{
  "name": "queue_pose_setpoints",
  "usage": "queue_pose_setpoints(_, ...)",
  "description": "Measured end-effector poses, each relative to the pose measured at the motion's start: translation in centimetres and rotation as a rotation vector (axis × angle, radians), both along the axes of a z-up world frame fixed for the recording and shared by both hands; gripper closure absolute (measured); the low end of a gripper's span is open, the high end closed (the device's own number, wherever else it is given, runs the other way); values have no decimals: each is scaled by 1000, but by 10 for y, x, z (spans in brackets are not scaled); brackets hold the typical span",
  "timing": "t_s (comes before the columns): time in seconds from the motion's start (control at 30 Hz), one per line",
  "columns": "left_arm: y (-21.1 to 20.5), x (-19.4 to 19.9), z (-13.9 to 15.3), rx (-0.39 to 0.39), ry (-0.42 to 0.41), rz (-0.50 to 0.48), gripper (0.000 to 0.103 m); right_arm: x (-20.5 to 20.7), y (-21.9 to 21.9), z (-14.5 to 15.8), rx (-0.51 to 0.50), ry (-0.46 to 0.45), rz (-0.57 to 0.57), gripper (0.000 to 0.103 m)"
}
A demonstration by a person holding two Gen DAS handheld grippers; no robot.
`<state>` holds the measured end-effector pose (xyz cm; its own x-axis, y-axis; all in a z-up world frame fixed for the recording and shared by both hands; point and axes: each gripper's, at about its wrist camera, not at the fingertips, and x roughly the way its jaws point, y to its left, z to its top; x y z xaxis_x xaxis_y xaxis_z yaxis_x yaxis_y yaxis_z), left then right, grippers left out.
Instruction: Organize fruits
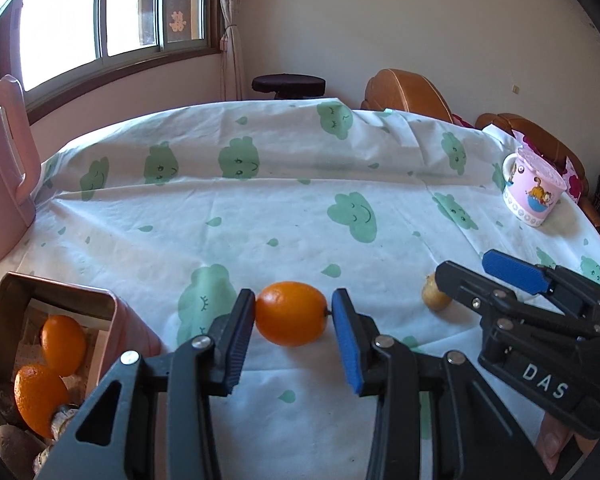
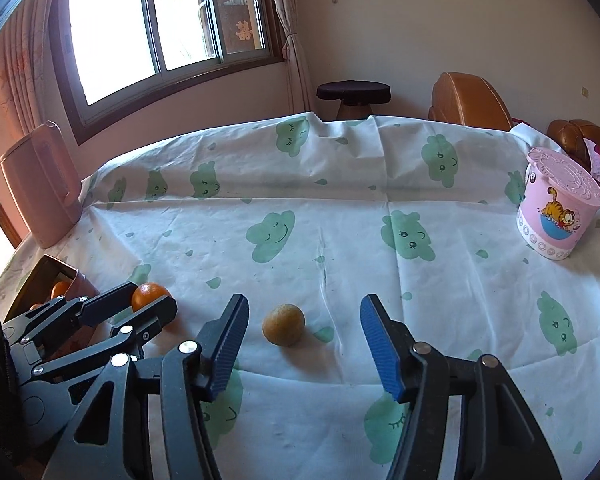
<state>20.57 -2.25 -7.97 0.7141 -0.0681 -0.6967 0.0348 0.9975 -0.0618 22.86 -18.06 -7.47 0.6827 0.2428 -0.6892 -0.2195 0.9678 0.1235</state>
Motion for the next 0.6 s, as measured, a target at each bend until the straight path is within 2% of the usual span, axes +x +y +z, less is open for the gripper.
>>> queue_pose_setpoints(0.17, 11, -3, 2, -48, -16, 29, 62, 6, 7, -10, 0, 31, 10, 57)
queue_pose_setpoints(0.4, 13, -5, 4, -55, -38, 35, 62, 12, 9, -18, 22, 87, 43, 74)
queue_pose_setpoints(0.6, 11, -8, 8, -43, -63, 36, 62, 11, 4, -18, 70, 87, 50, 75)
